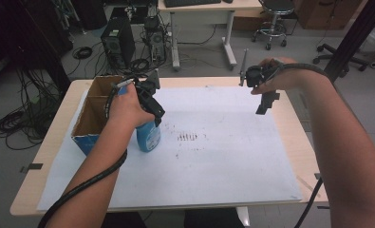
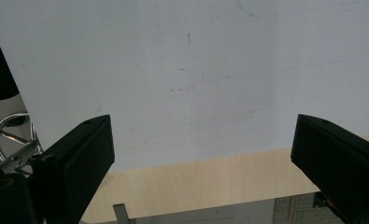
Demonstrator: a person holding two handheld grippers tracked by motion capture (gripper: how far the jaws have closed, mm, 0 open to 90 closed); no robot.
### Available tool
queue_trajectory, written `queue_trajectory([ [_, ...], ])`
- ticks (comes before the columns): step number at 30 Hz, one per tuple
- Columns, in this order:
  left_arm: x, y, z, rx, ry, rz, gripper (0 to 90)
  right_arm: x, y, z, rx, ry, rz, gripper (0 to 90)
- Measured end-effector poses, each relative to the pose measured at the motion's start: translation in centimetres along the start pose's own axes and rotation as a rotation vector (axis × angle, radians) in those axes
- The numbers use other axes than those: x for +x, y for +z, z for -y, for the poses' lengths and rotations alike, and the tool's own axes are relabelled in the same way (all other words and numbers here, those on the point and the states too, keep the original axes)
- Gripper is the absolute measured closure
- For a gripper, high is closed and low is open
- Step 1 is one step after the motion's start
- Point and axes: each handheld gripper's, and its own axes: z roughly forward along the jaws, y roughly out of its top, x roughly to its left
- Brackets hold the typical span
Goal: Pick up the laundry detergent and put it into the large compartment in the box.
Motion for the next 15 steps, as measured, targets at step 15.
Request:
queue_trajectory([
  [15, 0.07, 0.3, 0.06, 0.006, -0.014, 0.005, 15.8, 0.03, 0.19, -0.23, -0.001, -0.005, -0.003, 6.1],
])
